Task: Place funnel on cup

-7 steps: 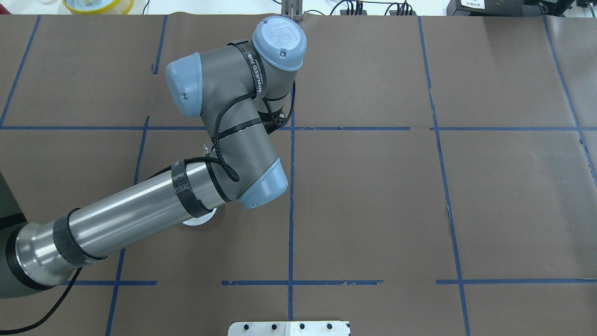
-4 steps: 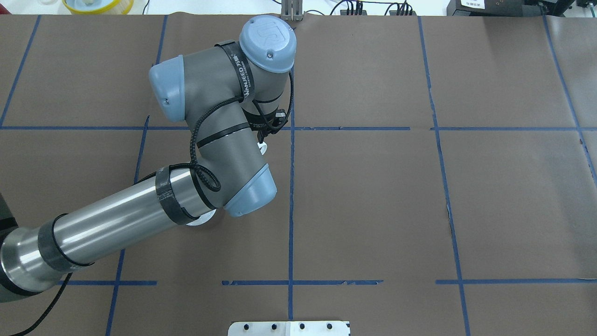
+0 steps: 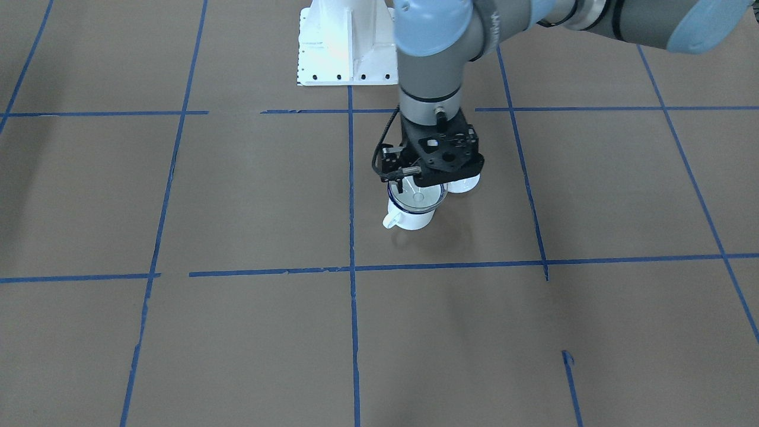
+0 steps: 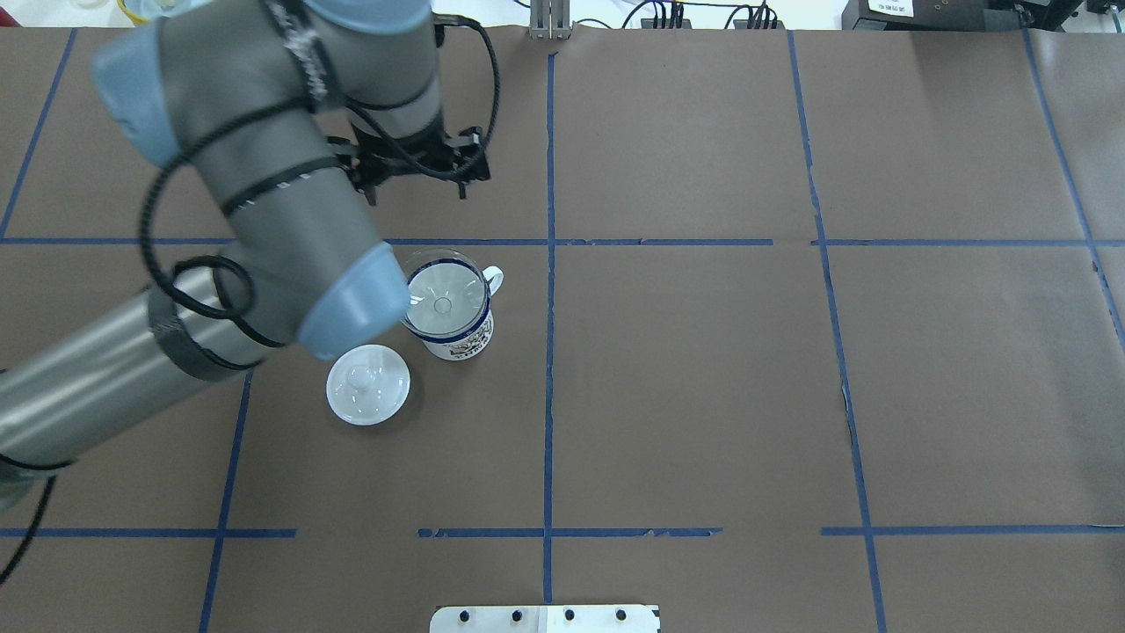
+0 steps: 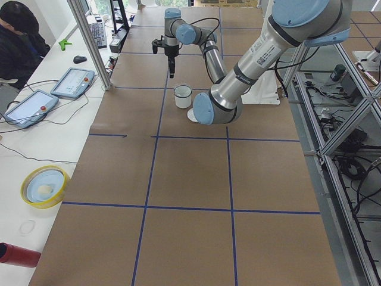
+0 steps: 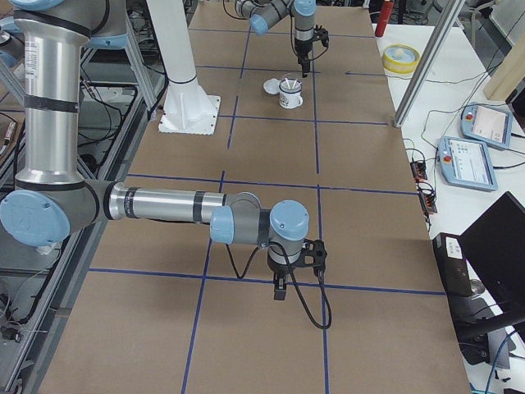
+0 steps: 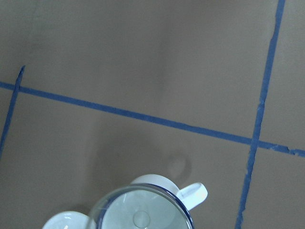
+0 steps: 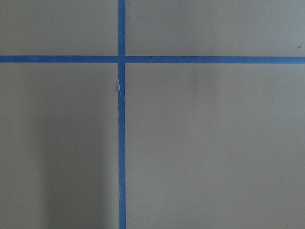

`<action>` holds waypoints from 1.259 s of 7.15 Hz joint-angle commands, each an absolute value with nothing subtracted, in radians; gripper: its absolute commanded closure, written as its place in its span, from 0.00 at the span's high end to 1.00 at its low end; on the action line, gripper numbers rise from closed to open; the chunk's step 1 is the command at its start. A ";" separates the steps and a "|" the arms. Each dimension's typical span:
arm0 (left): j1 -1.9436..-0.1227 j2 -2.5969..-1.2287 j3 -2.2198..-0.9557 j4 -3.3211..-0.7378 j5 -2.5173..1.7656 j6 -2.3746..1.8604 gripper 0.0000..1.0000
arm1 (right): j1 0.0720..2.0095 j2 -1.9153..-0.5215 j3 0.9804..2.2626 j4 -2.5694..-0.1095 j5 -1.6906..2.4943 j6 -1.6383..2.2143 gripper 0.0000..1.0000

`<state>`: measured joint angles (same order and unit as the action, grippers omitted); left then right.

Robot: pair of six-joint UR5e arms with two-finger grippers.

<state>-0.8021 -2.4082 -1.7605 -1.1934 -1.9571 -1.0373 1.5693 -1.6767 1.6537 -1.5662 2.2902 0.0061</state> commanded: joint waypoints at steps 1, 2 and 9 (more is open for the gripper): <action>-1.057 -2.225 -1.868 -1.242 -2.113 -0.610 1.00 | 1.569 -1.677 1.654 -1.566 2.290 0.006 1.00; -1.177 -2.119 -1.864 -1.255 -2.167 -0.374 1.00 | 1.569 -1.677 1.654 -1.566 2.290 0.006 1.00; -1.565 -1.599 -1.701 -1.360 -2.329 0.183 1.00 | 1.569 -1.677 1.654 -1.566 2.290 0.006 1.00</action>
